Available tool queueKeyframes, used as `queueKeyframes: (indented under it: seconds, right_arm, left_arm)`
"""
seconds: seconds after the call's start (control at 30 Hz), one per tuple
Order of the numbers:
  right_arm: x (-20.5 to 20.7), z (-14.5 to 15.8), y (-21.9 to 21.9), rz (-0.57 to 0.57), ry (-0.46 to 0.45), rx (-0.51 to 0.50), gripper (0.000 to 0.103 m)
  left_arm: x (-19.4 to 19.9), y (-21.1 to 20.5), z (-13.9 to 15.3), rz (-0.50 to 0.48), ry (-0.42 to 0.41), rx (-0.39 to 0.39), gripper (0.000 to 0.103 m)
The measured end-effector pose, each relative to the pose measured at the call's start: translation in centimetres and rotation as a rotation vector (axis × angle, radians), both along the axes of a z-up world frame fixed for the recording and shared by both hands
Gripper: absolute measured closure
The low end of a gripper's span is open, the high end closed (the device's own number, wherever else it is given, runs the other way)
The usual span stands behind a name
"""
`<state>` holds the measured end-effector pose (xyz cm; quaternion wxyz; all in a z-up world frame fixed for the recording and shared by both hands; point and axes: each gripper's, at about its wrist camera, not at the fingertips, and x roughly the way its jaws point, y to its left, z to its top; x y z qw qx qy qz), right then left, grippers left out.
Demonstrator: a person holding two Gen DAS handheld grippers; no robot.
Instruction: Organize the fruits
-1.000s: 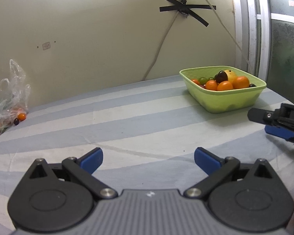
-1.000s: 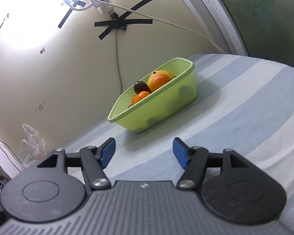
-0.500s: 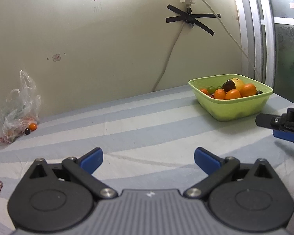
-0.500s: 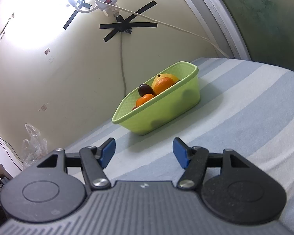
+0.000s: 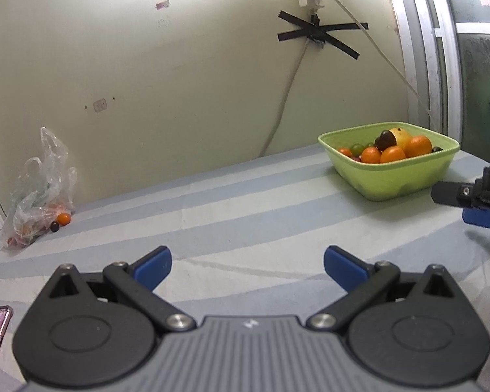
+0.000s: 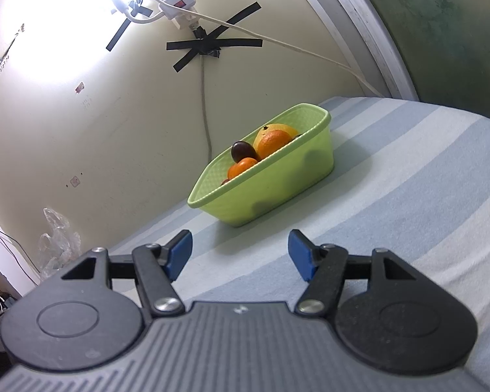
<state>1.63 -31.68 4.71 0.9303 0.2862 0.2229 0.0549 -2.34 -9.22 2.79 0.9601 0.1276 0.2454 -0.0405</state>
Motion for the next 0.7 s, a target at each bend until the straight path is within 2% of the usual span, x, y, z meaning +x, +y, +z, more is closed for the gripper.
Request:
queueKeyframes:
  seconds: [0.17,0.37,0.7]
  right_arm:
    - [0.0,0.0,-0.1,0.002,0.0,0.006,0.036]
    - [0.1,0.0,0.0,0.002,0.0,0.01,0.036]
    - [0.0,0.0,0.0,0.002,-0.001,0.012,0.035]
  left_arm:
    - [0.1,-0.3,-0.3,0.009,0.014,0.016,0.0]
    - [1.2,0.1,-1.0,0.044,0.109,0.019,0.0]
    - [1.1,0.1,-1.3,0.039,0.123,0.032,0.0]
